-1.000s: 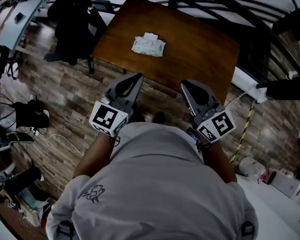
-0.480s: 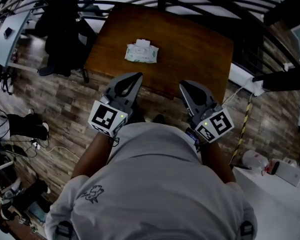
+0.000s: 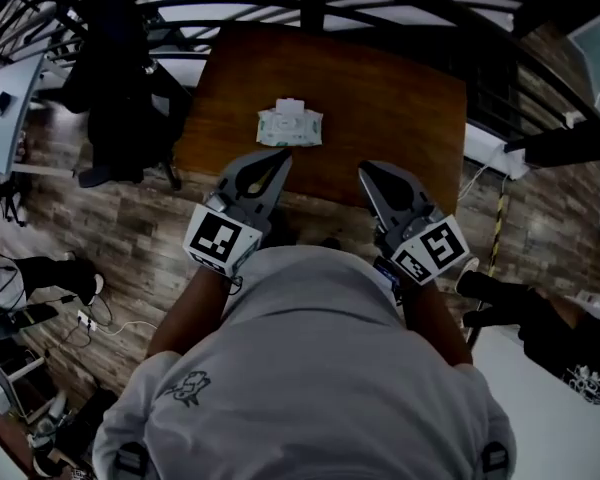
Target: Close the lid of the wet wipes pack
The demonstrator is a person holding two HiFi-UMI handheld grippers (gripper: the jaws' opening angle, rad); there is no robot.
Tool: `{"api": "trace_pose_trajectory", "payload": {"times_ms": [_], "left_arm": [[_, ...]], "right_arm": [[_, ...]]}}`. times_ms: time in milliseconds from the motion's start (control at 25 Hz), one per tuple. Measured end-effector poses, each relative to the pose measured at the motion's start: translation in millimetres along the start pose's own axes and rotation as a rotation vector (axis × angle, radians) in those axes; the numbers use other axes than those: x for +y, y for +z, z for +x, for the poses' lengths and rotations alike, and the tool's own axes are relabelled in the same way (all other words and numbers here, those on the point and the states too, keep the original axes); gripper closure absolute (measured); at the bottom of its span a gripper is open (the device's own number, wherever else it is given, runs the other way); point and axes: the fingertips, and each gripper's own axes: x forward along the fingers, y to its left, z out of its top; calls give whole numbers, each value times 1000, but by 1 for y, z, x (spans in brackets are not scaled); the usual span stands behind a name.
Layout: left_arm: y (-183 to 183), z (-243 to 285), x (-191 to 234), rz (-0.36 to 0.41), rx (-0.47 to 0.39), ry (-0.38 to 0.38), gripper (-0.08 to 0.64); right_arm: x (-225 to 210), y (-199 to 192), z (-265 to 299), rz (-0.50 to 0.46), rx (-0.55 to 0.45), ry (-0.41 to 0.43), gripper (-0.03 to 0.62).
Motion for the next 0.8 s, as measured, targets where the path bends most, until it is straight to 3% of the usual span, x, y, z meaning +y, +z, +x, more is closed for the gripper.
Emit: {"api": "trace_pose_trajectory", "payload": {"times_ms": [440,800], "left_arm": [[27,-25,80,50,-36,-90,548],[13,-40,138,25,-22,-131,548]], "right_arm": [[20,21,77,-13,-48,-94,557],[29,15,130,-11,-51,-127,557]]}}
